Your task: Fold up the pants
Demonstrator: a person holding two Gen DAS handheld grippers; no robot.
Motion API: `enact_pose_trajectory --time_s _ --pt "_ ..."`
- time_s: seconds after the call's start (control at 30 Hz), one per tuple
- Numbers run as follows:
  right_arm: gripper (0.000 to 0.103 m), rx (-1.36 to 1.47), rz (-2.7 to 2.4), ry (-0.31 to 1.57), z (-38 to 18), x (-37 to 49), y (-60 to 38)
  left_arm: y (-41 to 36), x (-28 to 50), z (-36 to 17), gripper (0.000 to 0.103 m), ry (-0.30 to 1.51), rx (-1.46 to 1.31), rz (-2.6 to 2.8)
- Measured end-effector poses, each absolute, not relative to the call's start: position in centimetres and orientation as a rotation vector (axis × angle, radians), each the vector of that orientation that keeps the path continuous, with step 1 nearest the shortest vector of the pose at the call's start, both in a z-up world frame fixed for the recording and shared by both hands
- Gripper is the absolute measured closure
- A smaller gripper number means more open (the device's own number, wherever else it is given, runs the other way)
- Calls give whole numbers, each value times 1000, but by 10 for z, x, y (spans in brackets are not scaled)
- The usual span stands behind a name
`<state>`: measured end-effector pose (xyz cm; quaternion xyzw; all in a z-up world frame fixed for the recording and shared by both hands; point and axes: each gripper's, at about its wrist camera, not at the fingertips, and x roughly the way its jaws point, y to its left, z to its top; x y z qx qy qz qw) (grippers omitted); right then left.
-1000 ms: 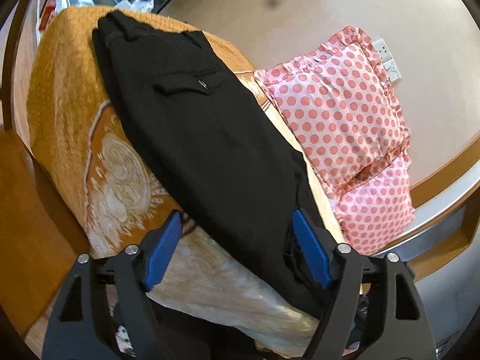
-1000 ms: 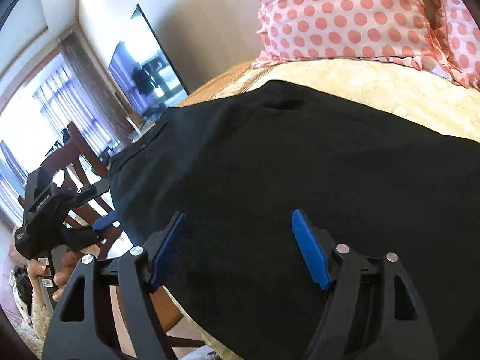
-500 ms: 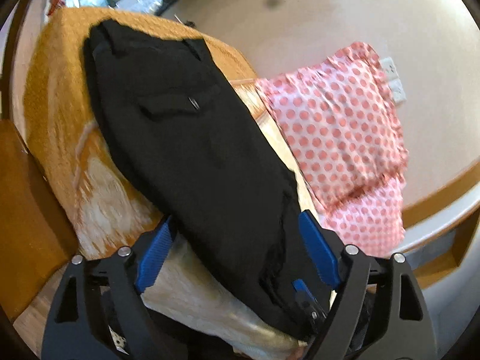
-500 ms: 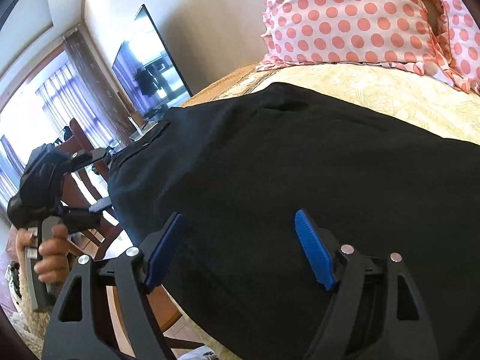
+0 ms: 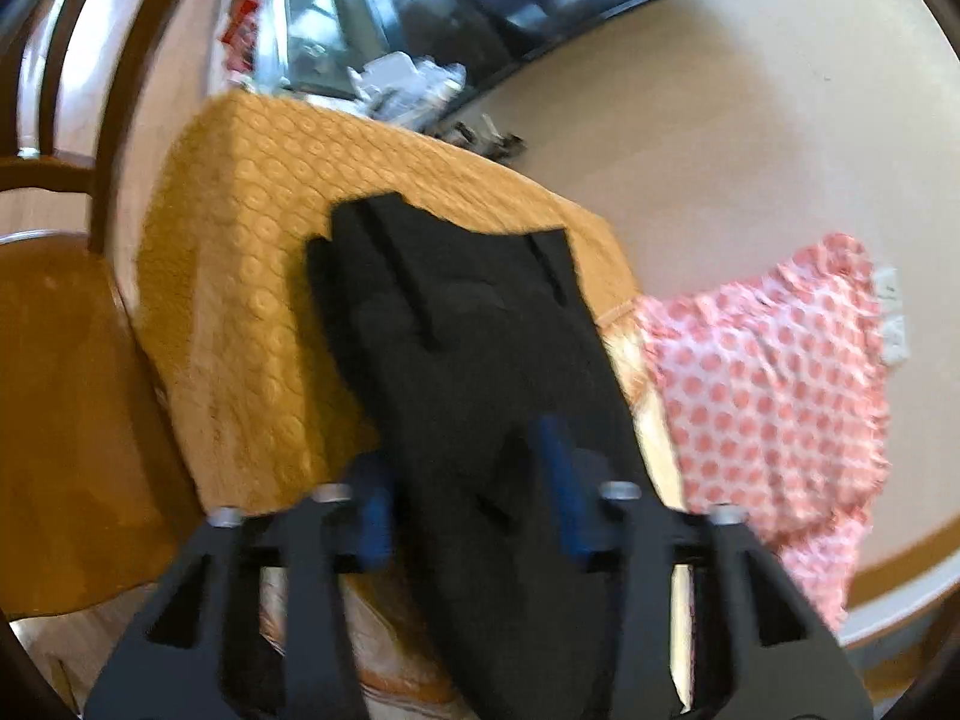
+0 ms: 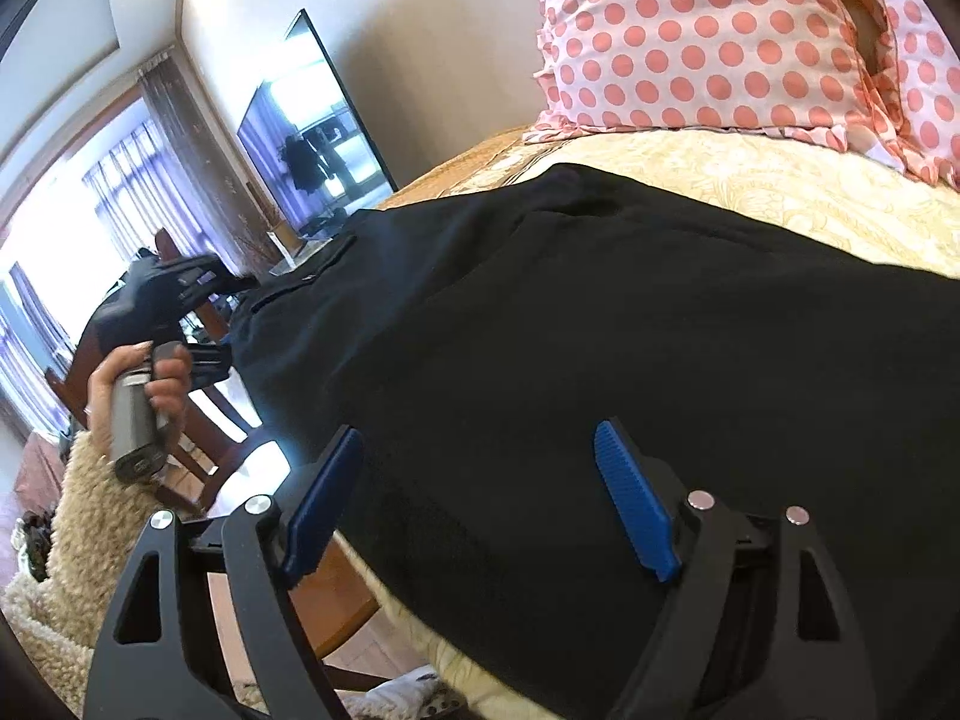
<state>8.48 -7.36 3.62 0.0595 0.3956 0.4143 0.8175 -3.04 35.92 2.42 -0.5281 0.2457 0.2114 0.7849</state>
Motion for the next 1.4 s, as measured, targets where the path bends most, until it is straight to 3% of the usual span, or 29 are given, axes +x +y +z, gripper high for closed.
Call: enact_pose_trajectory --time_s 0.07,0.3,0.47,0.6,0.77,1.1,1.23,1.27,1.4 --pt "21 156 904 846 39 82 -85 349 -27 37 90 524 -1039 479" --pt "21 229 782 709 56 67 -161 234 21 137 90 451 -530 305" --pt "21 311 547 617 65 55 -239 83 53 173 90 416 -258 -126" --pt "21 377 349 584 63 44 -298 -22 49 140 89 526 -85 -469" --pt "21 427 191 599 50 38 -343 -84 44 42 90 830 51 -626" --pt "20 458 180 582 53 41 -356 -69 30 65 91 696 108 -523" --pt "20 481 219 575 59 46 -351 -86 33 39 78 774 182 -577" --pt "20 483 232 570 62 47 -350 -84 29 43 68 766 189 -597" --pt "20 478 334 553 76 51 -338 -42 25 68 49 734 -13 -790"
